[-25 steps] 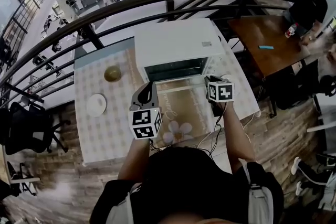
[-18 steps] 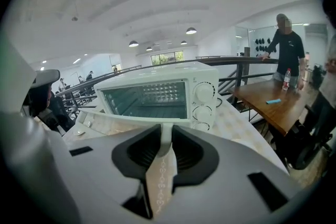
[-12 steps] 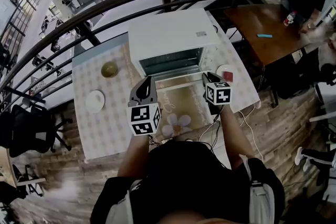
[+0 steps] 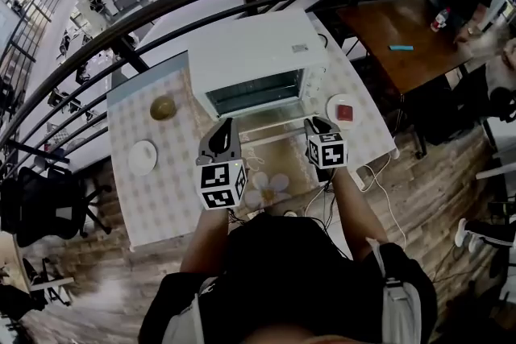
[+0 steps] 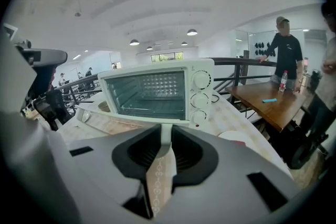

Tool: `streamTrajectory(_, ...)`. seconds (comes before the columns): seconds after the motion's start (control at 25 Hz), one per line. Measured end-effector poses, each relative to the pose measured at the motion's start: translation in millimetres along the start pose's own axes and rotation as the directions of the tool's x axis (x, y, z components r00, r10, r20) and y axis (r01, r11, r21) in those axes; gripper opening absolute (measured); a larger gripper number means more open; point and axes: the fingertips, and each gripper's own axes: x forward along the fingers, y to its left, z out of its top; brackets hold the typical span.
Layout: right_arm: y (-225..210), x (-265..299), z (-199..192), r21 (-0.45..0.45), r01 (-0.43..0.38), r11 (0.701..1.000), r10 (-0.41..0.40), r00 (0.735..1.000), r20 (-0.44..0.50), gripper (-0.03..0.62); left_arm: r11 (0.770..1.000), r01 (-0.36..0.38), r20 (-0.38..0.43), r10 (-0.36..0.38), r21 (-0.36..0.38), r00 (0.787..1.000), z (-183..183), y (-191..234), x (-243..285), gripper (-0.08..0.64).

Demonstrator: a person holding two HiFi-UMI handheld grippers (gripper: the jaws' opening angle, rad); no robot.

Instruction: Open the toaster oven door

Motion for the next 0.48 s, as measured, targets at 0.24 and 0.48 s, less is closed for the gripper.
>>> streamTrajectory(0.24, 0.5, -4.8, -22.2, -0.009, 0.02, 1.0, -0.02, 1.0, 0.001, 0.071, 1.0, 0.006, 0.0, -0.006, 0.006, 1.0, -0.3, -7.7, -1.2, 0.012)
streamTrajectory(0.48, 2.9, -7.0, -42.4, -0.019, 0.048, 0.999, -0.048, 0.999, 0.024, 0.071, 1.0, 0.007, 0.002, -0.007, 0.012, 1.0, 2.2, -8.3, -2.8, 0.012)
